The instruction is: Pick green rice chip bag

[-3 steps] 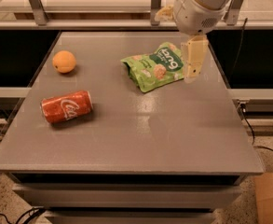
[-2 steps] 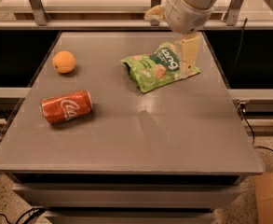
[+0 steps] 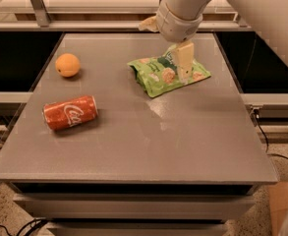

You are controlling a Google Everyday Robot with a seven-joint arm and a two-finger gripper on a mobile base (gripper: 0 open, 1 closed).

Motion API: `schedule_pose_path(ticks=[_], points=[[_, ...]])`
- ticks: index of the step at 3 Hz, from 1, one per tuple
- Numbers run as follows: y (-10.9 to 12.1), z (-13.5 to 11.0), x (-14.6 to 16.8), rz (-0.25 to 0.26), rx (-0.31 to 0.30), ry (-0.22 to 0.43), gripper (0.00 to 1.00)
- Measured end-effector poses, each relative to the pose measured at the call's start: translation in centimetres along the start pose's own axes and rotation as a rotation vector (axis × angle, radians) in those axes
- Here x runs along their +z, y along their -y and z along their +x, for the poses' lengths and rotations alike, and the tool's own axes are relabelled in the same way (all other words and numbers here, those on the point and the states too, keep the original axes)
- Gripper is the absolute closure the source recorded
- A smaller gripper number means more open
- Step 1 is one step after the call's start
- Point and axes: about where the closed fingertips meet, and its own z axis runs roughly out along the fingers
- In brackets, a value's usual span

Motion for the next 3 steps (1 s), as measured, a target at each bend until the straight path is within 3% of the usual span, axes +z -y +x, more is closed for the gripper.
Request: schedule_pose_path(ticks=[2,3], points=[[0.4,2.3,5.1,-0.022,0.066,-0.069,0.0],[0.2,3.2,7.4,-0.042,0.111,-0.074,0.0]])
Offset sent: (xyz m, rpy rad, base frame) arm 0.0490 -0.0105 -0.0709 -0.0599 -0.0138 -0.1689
